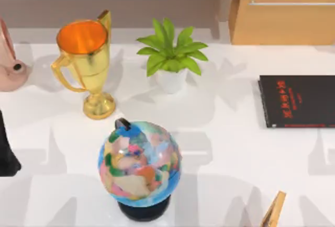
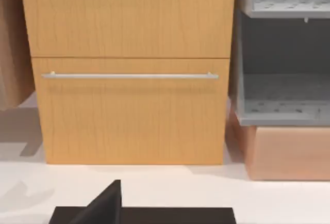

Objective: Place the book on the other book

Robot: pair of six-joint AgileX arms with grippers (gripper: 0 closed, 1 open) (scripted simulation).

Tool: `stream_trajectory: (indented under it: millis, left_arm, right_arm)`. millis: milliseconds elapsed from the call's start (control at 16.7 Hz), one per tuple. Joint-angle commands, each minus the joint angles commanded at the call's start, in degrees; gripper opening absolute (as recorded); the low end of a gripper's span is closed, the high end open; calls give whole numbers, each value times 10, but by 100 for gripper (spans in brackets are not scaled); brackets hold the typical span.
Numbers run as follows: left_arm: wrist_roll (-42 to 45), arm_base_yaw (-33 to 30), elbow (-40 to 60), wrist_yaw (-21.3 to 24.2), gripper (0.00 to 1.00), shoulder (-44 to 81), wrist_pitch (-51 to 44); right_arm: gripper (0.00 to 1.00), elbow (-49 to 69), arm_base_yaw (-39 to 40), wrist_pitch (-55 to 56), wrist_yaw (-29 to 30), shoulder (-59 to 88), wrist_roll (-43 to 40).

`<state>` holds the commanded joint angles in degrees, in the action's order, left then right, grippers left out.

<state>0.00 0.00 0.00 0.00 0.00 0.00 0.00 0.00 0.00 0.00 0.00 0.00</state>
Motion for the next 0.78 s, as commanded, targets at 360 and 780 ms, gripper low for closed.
stream_trajectory:
  millis: [360,780]
  left_arm:
    - [0,0,0,0,100,0,0]
    - [0,0,0,0,100,0,0]
  right_arm:
    - [100,58,-20,24,-18,60,-1]
    - [100,313,-105,127,-98,394,-3]
